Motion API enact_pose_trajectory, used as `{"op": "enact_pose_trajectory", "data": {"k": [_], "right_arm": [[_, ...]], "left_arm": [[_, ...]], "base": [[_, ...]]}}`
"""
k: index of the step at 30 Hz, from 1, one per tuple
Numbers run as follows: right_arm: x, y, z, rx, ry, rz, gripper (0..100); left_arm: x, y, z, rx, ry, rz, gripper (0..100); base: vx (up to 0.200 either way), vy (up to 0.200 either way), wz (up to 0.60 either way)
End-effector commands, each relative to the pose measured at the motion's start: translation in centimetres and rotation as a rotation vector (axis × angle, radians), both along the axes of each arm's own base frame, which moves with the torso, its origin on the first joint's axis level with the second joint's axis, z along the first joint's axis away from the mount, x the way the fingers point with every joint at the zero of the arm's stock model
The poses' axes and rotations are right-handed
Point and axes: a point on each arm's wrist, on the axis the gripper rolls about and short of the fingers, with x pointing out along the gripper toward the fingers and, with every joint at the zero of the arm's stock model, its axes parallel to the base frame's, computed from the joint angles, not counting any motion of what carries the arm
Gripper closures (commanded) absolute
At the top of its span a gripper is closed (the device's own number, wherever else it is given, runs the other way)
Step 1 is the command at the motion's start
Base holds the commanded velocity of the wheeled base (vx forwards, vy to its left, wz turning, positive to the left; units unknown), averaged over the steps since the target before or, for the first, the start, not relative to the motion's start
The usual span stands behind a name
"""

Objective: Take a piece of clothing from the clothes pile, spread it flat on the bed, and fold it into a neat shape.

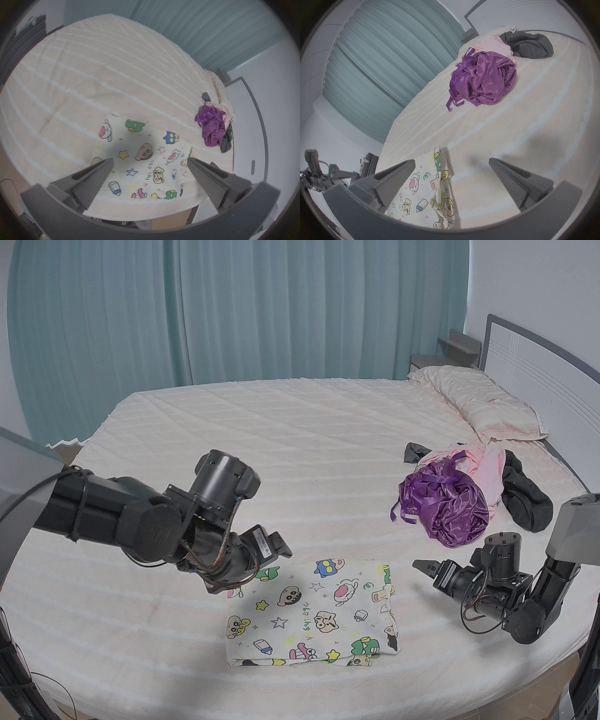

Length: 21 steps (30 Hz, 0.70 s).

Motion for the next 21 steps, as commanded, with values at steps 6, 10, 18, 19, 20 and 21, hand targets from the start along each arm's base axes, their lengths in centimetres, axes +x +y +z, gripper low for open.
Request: {"op": "enact_pose_trajectory", "data": {"k": [6,10,18,19,20,21], "right_arm": [[-0.5,0.6,-0.2,-0.003,0.013,0.027,0],[-1.1,1.2,-0.3,-0.007,0.023,0.052,0],[-2.2,2.2,-0.9,-0.007,0.060,0.111,0],[-2.6,2.5,-1.1,-0.007,0.074,0.135,0],[-2.6,2.5,-1.1,-0.007,0.074,0.135,0],[-3.1,2.8,-1.2,-0.001,0.090,0.166,0]], "left_arm": [[-3.1,7.2,-4.4,-0.073,0.040,0.210,0],[-4.8,8.5,-5.1,-0.096,0.033,0.228,0],[-6.7,10.2,-5.5,-0.165,0.096,0.216,0],[-6.8,10.4,-5.5,-0.191,0.109,0.235,0],[-6.8,10.4,-5.5,-0.191,0.109,0.235,0],[-6.8,10.7,-5.6,-0.213,0.110,0.243,0]], "base": [[0.000,0.000,0.00],[-0.150,0.000,0.00],[-0.025,0.000,0.00],[0.000,0.000,0.00],[0.000,0.000,0.00],[0.000,0.000,0.00]]}}
